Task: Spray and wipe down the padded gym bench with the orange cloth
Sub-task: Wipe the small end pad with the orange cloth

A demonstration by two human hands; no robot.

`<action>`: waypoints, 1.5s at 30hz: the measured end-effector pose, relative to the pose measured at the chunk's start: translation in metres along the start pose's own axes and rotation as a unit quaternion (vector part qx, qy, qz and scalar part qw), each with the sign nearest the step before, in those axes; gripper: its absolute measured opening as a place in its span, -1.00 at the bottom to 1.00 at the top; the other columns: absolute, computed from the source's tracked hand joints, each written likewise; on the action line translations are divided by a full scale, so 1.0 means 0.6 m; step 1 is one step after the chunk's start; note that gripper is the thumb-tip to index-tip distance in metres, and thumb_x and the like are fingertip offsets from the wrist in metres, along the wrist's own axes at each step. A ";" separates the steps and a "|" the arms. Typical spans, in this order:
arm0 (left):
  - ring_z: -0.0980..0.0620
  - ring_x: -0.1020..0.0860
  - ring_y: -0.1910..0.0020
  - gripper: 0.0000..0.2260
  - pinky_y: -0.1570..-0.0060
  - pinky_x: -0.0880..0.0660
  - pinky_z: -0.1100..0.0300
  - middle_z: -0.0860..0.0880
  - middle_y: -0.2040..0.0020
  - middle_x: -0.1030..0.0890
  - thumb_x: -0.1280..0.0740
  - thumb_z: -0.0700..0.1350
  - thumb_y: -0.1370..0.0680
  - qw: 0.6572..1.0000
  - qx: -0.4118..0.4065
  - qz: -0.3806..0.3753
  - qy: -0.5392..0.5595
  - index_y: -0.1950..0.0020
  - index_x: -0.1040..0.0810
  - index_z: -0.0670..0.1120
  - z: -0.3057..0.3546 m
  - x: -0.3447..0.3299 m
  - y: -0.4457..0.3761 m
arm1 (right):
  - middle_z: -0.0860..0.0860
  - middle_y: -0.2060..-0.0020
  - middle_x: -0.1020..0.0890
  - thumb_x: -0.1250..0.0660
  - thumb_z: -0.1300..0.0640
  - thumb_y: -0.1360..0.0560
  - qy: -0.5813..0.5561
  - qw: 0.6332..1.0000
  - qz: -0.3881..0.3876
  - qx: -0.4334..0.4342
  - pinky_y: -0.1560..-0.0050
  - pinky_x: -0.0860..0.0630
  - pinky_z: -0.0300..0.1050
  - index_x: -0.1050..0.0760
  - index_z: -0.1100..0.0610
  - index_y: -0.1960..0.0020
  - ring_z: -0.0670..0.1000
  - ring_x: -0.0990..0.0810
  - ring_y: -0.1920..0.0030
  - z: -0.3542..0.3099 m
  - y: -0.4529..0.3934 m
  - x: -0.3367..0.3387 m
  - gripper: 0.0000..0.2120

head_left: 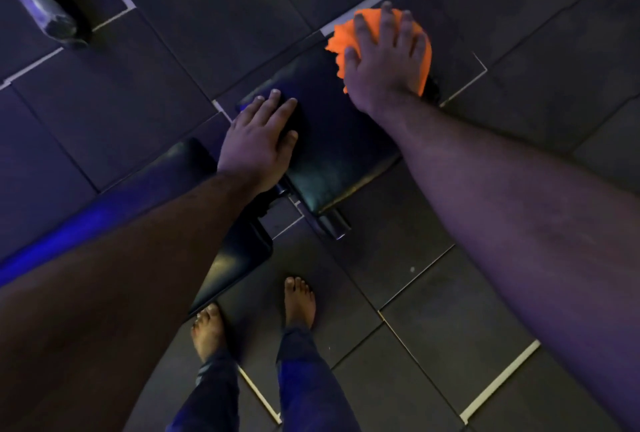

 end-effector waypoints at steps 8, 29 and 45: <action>-0.27 -0.65 -0.20 -0.55 -0.14 -0.54 -0.08 -0.22 -0.17 -0.73 -0.09 0.09 -0.77 0.983 0.073 0.112 0.124 -0.32 -0.66 -0.13 -0.047 0.047 0.008 | 0.09 -0.74 -0.02 -0.10 -0.47 -0.55 0.045 0.974 0.007 0.222 -0.66 0.03 0.34 0.01 -0.04 -0.74 0.24 0.04 -0.72 -0.083 0.241 -0.090 -0.09; 0.03 -0.68 0.03 -0.50 0.03 -0.59 0.04 0.05 0.06 -0.74 -0.03 0.30 -0.76 0.925 0.202 0.234 0.222 -0.11 -0.66 0.05 -0.161 0.136 0.257 | 0.11 -0.21 -0.59 -0.32 0.33 -0.54 -0.363 0.925 -0.116 0.021 -0.21 -0.54 0.13 -0.61 0.09 -0.37 0.17 -0.55 -0.20 -0.245 0.416 -0.026 -0.57; 0.05 -0.50 0.05 -0.36 -0.06 -0.53 0.01 -0.05 -0.03 -0.53 -0.68 0.17 -0.36 0.594 0.516 0.582 0.206 -0.22 -0.53 -0.19 -0.463 0.249 0.934 | 0.12 -0.28 -0.64 -0.26 0.47 -0.53 -0.272 0.882 -0.207 0.323 -0.28 -0.39 -0.23 -0.59 0.20 -0.42 0.15 -0.61 -0.28 -0.715 0.649 -0.009 -0.50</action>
Point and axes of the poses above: each hand's wrist, its own y-axis away from the middle knuckle, its own x-axis out of the back of the hand, z = x × y, the point moved 8 cm from there along -y, towards the middle knuckle
